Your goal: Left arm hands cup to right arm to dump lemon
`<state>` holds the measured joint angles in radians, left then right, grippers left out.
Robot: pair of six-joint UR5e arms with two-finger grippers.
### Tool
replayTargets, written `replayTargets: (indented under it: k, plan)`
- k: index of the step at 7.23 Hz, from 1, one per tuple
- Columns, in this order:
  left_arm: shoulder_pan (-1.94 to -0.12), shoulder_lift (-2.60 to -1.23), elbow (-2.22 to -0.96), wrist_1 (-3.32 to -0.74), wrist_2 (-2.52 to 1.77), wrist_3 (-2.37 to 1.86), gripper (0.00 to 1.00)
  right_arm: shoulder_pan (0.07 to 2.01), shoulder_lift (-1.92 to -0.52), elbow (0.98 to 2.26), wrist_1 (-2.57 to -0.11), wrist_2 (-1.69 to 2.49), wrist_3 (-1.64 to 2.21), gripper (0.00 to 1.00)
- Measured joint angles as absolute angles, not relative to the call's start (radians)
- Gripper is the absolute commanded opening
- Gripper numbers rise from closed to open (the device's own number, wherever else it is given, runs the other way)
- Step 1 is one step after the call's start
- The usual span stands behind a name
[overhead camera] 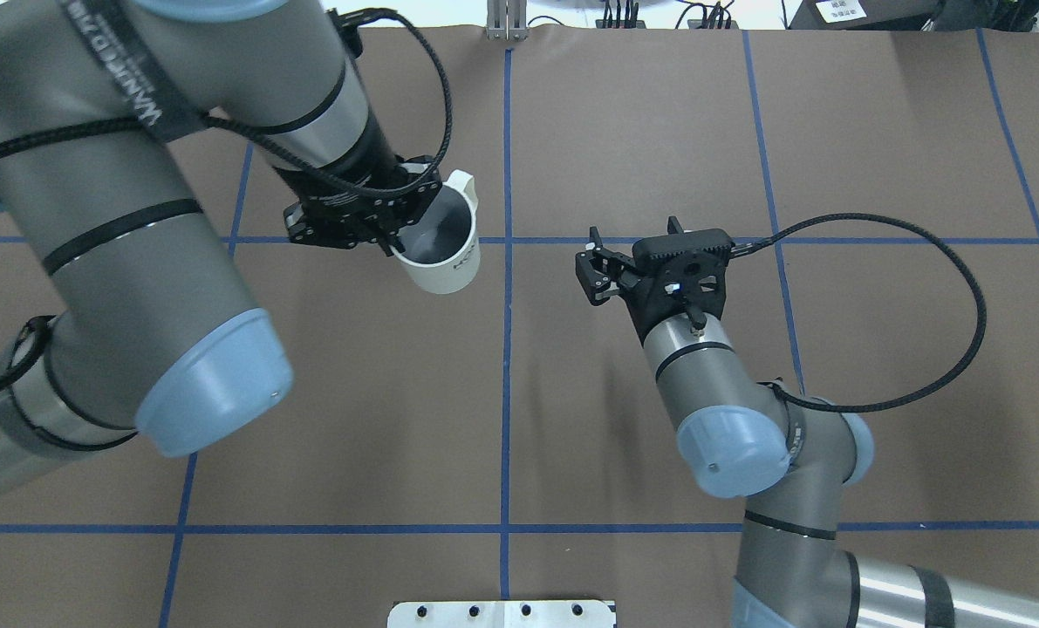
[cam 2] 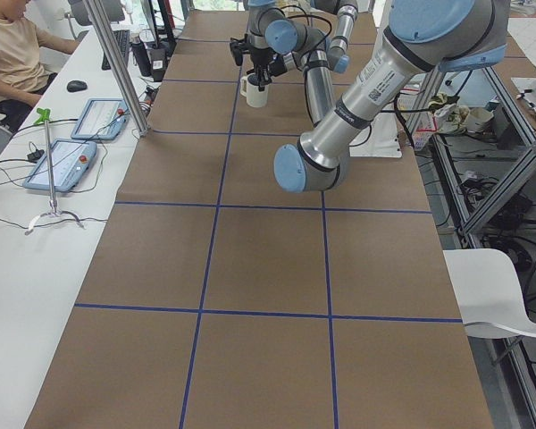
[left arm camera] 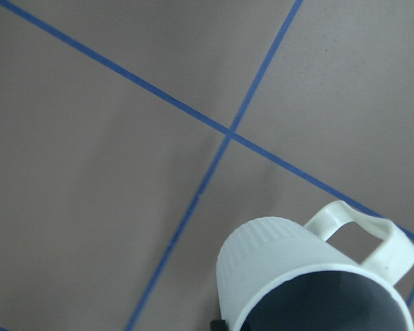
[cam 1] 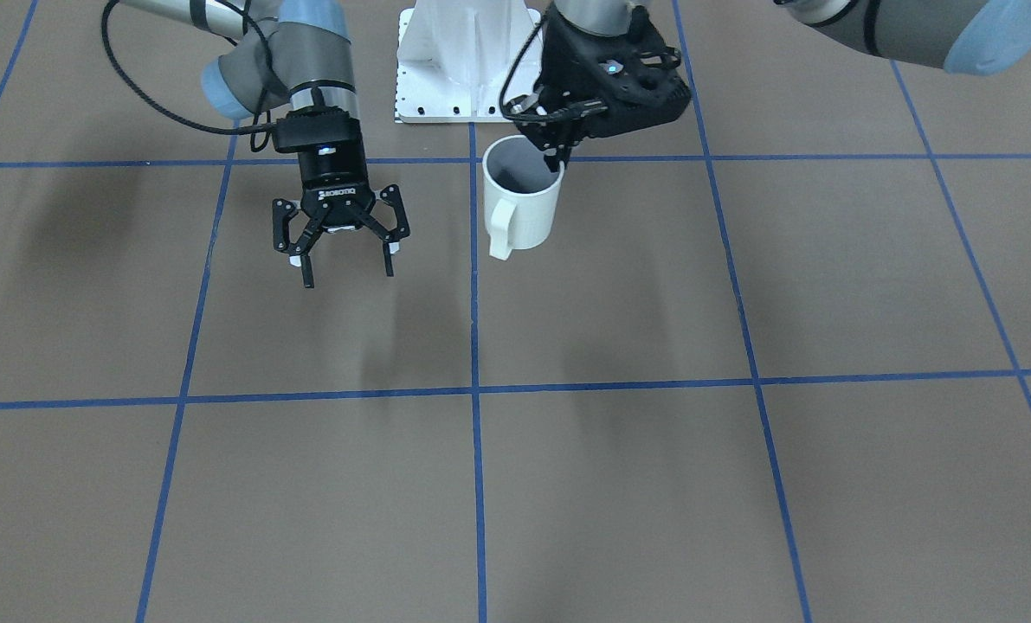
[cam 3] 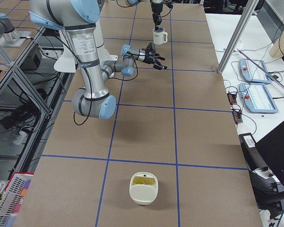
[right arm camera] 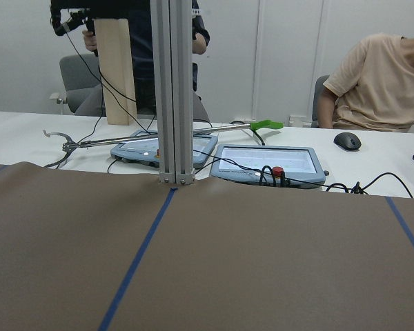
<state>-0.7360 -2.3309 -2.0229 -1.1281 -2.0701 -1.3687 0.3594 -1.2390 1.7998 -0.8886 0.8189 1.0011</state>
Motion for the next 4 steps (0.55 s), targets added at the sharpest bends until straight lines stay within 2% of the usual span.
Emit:
replayTargets:
  k: [2,4]
  plan:
    - [-0.77,-2.084,-2.106,-1.246,-2.072,-1.216,0.0,0.541,-1.355,1.898,-0.893,1.204,0.93,1.0]
    - [-0.844,-1.8,-2.121,-1.507,-2.126,-1.07,0.0,0.799,-1.461,1.928,-0.907,1.662,0.78,1.0]
